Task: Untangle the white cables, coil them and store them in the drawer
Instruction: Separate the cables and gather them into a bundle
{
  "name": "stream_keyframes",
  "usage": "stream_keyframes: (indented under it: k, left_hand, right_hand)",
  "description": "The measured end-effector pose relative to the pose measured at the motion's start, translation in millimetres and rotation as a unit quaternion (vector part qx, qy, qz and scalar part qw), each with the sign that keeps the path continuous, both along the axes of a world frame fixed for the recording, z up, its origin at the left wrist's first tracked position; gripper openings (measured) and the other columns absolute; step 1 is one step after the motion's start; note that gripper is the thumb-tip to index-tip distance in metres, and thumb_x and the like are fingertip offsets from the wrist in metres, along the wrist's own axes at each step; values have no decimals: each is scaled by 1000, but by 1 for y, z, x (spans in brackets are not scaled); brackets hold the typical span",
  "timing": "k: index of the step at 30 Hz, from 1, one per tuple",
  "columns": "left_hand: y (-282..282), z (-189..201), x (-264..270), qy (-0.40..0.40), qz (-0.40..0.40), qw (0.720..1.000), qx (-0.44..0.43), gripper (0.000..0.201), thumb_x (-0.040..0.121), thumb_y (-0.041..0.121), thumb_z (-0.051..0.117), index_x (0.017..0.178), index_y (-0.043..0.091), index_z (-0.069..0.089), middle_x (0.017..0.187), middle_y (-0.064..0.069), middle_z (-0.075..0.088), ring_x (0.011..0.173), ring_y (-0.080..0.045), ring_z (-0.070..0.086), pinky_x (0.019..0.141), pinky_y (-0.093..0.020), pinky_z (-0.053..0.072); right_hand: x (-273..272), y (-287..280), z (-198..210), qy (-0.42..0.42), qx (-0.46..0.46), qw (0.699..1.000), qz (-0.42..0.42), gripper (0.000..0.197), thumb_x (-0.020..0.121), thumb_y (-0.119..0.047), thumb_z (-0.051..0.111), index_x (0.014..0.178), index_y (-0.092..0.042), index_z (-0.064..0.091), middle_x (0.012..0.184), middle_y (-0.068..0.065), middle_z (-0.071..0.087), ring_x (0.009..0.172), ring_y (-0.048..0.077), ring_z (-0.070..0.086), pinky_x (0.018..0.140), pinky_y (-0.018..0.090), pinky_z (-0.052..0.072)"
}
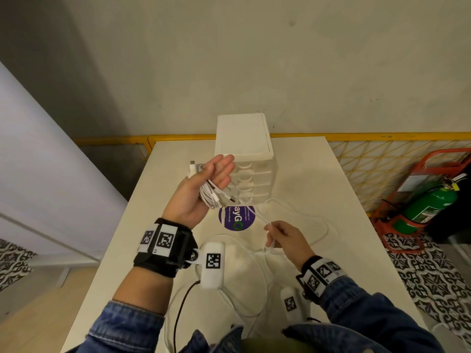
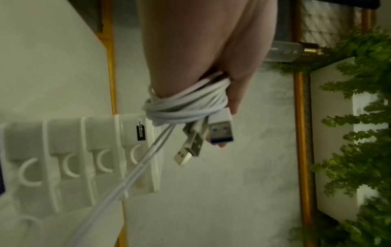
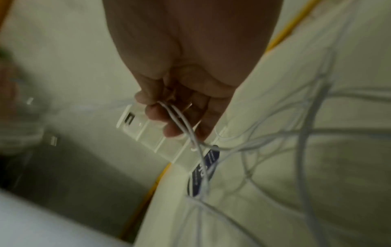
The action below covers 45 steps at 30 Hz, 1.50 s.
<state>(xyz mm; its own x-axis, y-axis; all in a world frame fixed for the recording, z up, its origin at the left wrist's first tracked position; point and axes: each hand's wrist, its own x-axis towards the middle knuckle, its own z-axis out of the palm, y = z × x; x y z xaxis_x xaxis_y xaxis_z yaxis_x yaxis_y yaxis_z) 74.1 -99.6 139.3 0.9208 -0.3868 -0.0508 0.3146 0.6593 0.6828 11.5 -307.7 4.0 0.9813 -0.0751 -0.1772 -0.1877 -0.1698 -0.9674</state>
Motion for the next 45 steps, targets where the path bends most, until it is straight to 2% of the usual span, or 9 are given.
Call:
stream_keyframes:
  k: [5,9,12,15,18,25,33,39,45]
  left_hand:
    - [10,-9,9,4,105,995,-3,27,99,11,34,116,12,53,105,2,73,102,-10,67,85,-23,54]
    - [19,-7,15,-22,174,984,17,23,99,10,37,115,15,52,105,4,73,105,-10,66,88,-24,51]
    - [24,-8,15,-72,225,964,121,24,97,9,43,119,13,52,112,1,69,110,-14,64,93,-25,50]
    - [26,-12,13,-123,241,931,246,25,97,11,46,121,11,52,115,-1,67,109,-14,64,93,-24,50]
    - [24,-18,11,-129,197,918,318,24,96,9,48,119,5,54,110,-4,69,100,-15,67,84,-24,53]
    - [4,-19,-15,-103,-28,926,362,20,94,9,50,106,-1,62,65,0,73,53,-9,66,48,-20,51]
    - [-9,-15,-22,-112,-207,941,245,87,59,84,46,97,10,69,47,0,60,39,-11,52,44,-21,45]
    - [-20,-7,-28,-71,-162,971,160,39,69,37,75,87,4,62,49,3,60,54,-13,65,53,-23,53]
    - [-26,-7,-28,-6,-69,991,117,23,78,29,51,80,7,52,44,5,53,40,-8,53,45,-20,48]
  right_hand:
    - [-1,8,9,23,29,999,35,22,93,-24,51,85,-16,70,53,-1,43,41,13,38,42,22,35]
    - [-5,18,6,24,-56,988,143,23,96,-21,45,97,-18,67,55,-4,47,47,9,45,55,23,41]
    - [-6,26,21,-89,-204,956,194,21,94,-27,48,102,-23,67,80,-10,69,71,3,60,71,23,46]
    - [-3,37,58,-203,-291,900,254,24,91,-41,45,88,-26,63,77,-4,69,61,8,53,60,27,42]
    - [0,41,97,-245,-313,870,291,30,92,-40,42,95,-25,68,84,-5,73,69,4,58,65,24,46]
    - [17,42,148,-302,-236,901,204,25,92,-24,43,92,-19,67,87,-4,71,80,10,63,72,27,48]
    - [41,29,146,-317,-239,910,119,25,90,-30,45,93,-16,65,85,3,71,78,21,63,73,39,50]
    - [52,23,134,-286,-208,931,90,14,92,-23,51,92,-15,63,86,-4,68,82,16,64,77,36,51]
    - [45,22,87,-237,-261,927,128,23,96,-33,37,94,-17,54,69,-7,55,62,15,53,60,30,37]
